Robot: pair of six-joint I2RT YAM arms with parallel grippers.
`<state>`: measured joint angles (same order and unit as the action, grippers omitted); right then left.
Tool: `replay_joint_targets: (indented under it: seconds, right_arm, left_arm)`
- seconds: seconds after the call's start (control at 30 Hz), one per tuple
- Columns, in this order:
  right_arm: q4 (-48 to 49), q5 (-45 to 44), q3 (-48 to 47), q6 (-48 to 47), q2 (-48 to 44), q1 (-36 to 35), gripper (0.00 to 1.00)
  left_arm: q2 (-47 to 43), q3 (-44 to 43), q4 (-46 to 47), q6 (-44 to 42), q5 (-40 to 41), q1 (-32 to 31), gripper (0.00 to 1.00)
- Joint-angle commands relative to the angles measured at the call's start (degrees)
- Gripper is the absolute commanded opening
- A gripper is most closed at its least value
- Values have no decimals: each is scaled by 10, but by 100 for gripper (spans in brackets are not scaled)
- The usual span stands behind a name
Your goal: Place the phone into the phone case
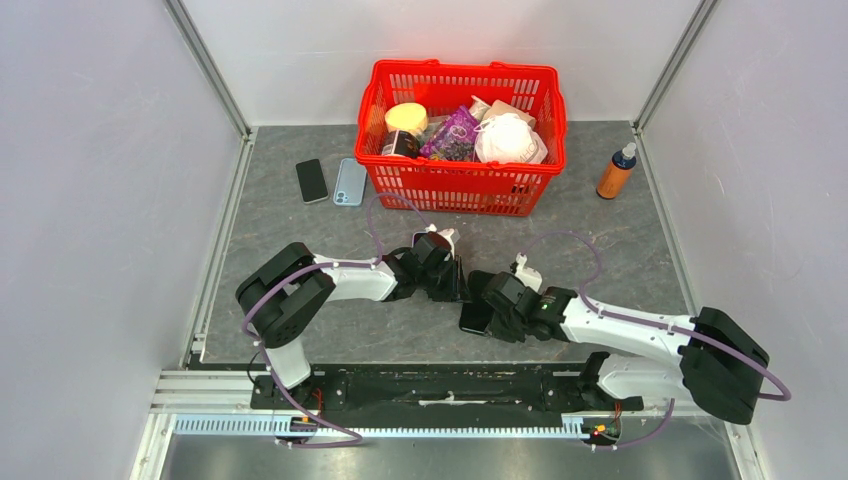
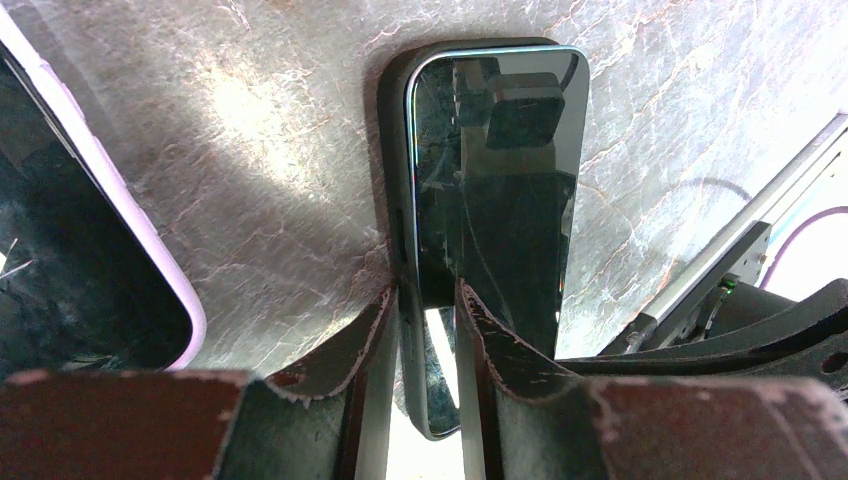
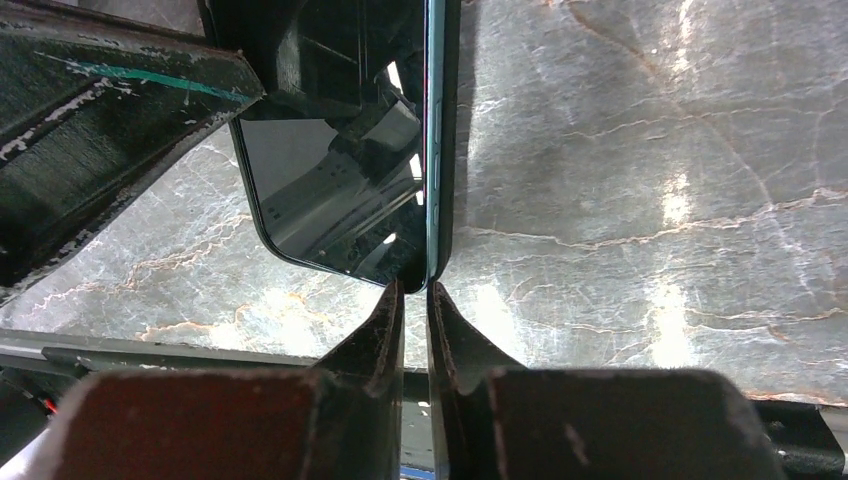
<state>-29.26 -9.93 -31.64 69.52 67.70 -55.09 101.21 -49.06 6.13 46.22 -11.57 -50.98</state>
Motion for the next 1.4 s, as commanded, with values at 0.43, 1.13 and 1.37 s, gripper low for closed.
replay_joint_targets:
  seconds: [0.43,1.13,1.37]
  right_arm:
    - [3,-91,12,29,139,-28,2]
    - [-107,-137,-44,23,-26,-37,38]
    - [-126,-132,-56,-10,-58,-1,46]
  left_arm:
    - [15,-1,-6,-4,18,-4,33]
    - [2,-16,-28,-13,26,-4,33]
    - [-6,-18,-34,-16,28,-4,33]
